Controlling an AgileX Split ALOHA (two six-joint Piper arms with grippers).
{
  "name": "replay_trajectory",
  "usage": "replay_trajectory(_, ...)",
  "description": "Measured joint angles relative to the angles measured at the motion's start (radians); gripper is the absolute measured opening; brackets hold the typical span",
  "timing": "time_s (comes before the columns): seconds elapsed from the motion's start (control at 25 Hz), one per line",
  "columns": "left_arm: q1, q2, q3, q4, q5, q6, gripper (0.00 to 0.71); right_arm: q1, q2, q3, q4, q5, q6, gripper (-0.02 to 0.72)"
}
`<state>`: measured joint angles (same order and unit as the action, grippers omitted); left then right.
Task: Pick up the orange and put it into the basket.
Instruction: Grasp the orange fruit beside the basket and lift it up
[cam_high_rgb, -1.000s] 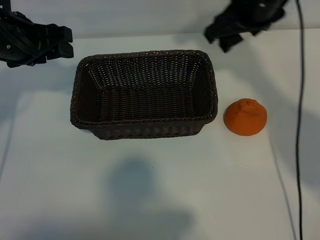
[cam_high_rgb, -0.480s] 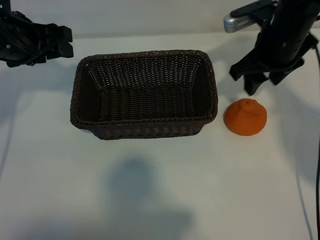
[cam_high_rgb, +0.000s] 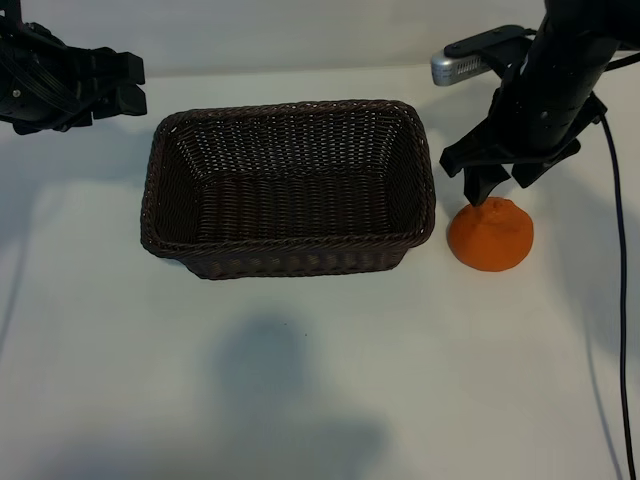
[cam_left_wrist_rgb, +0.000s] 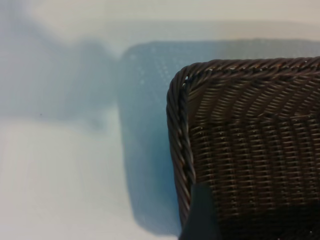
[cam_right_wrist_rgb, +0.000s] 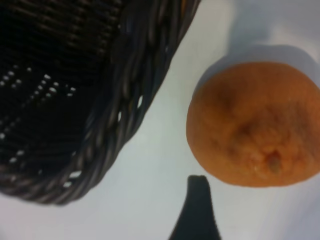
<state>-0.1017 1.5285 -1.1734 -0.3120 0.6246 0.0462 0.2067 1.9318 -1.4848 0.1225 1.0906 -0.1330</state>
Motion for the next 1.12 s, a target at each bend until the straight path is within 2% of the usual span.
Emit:
replay_trajectory(0.36, 0.0, 0.0, 0.0, 0.001, 0.0, 0.0, 0.596, 0.0, 0.068, 0.0, -0.053, -0.023, 0.0, 0.567)
replay_trajectory(0.8, 0.0, 0.0, 0.0, 0.001, 0.0, -0.002, 0.596, 0.0, 0.139, 0.0, -0.052, -0.026, 0.0, 0.548)
replay_trajectory(0.92, 0.0, 0.0, 0.0, 0.001, 0.0, -0.002, 0.596, 0.0, 0.154, 0.0, -0.052, -0.034, 0.0, 0.445)
replay_trajectory(1.08, 0.0, 0.0, 0.0, 0.001, 0.0, -0.002, 0.596, 0.0, 0.156, 0.0, -0.052, -0.016, 0.0, 0.148)
replay_trajectory(1.12, 0.0, 0.0, 0.0, 0.001, 0.0, -0.002, 0.596, 0.0, 0.156, 0.0, -0.052, -0.012, 0.0, 0.103)
